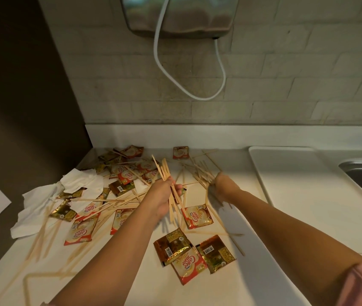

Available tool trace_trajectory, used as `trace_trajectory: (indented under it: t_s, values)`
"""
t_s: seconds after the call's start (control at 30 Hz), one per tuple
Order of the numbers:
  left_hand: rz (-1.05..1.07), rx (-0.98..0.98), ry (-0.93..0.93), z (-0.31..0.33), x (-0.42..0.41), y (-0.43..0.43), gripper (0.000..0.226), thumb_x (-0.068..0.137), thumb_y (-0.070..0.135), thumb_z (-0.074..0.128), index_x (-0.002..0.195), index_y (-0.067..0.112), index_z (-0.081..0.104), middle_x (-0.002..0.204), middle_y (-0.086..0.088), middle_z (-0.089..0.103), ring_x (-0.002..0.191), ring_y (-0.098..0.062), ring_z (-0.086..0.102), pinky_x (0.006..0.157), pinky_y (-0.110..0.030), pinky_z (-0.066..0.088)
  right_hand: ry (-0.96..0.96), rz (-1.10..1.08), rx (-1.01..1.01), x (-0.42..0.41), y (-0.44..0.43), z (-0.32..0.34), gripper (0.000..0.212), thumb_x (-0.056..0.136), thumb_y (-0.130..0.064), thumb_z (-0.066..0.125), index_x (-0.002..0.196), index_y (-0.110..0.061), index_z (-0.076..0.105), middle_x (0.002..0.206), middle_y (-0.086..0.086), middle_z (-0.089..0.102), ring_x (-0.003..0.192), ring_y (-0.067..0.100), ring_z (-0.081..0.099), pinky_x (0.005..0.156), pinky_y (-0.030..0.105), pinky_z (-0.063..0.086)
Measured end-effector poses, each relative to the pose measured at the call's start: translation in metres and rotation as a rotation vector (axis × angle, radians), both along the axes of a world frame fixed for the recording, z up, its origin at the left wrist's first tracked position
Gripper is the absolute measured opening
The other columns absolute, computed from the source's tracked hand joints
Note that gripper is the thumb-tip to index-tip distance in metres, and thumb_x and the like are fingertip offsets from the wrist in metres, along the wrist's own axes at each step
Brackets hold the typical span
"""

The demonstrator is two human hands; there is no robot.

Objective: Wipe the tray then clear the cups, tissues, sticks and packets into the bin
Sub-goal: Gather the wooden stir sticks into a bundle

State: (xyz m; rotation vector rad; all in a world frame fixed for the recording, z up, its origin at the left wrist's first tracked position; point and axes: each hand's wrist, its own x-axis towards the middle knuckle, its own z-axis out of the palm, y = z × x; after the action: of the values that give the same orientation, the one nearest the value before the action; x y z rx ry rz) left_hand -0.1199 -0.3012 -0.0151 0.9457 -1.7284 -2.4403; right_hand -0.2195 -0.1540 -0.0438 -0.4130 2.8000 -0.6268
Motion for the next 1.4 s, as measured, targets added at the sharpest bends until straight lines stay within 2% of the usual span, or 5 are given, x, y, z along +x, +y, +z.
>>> trace_trajectory:
  t_s: [0.37,0.83,0.97,1.2,1.4]
  values:
    - [0.011,0.057,0.044,0.009,0.019,0.012,0.028,0.103,0.011,0.029,0.081,0.009,0.046,0.062,-0.002,0.035,0.049,-0.011,0.028,0.041,-0.021,0.028,-0.286,0.156,-0.576,0.071,-0.023,0.053,0.016,0.095,-0.012,0.04,0.082,-0.012,0.048,0.071,0.001,0.043,0.061,0.012,0.039,0.056,0.023,0.034]
    - [0.009,0.11,0.031,0.015,0.064,0.017,0.031,0.102,0.02,0.037,0.122,0.001,0.051,0.074,-0.009,0.054,0.064,-0.018,0.051,0.056,-0.028,0.041,-0.312,0.091,-0.545,0.154,-0.038,0.062,0.016,0.1,-0.018,0.036,0.094,-0.01,0.048,0.073,-0.002,0.047,0.061,0.007,0.041,0.054,0.017,0.034]
    - [-0.017,0.15,0.034,0.015,0.076,0.018,0.023,0.102,0.02,0.034,0.111,0.006,0.05,0.083,-0.013,0.057,0.072,-0.022,0.056,0.063,-0.033,0.047,-0.284,0.036,-0.531,0.171,-0.036,0.058,0.025,0.101,-0.025,0.037,0.077,-0.02,0.041,0.071,-0.003,0.046,0.06,0.007,0.039,0.052,0.016,0.034]
    - [-0.066,0.208,0.033,0.019,0.092,0.051,0.03,0.102,0.008,0.032,0.078,0.004,0.05,0.077,-0.01,0.053,0.068,-0.017,0.051,0.059,-0.026,0.043,-0.215,-0.141,-0.464,0.19,-0.015,0.048,0.021,0.101,-0.03,0.035,0.099,-0.01,0.041,0.088,0.007,0.047,0.078,0.019,0.044,0.071,0.033,0.037]
    - [-0.167,0.225,0.008,0.026,0.118,0.101,0.03,0.102,0.009,0.032,0.126,-0.001,0.047,0.095,-0.013,0.059,0.086,-0.023,0.058,0.071,-0.035,0.045,-0.165,-0.191,-0.386,0.216,0.035,0.054,0.024,0.101,-0.028,0.03,0.083,-0.013,0.034,0.086,0.01,0.049,0.061,0.017,0.04,0.047,0.026,0.035]
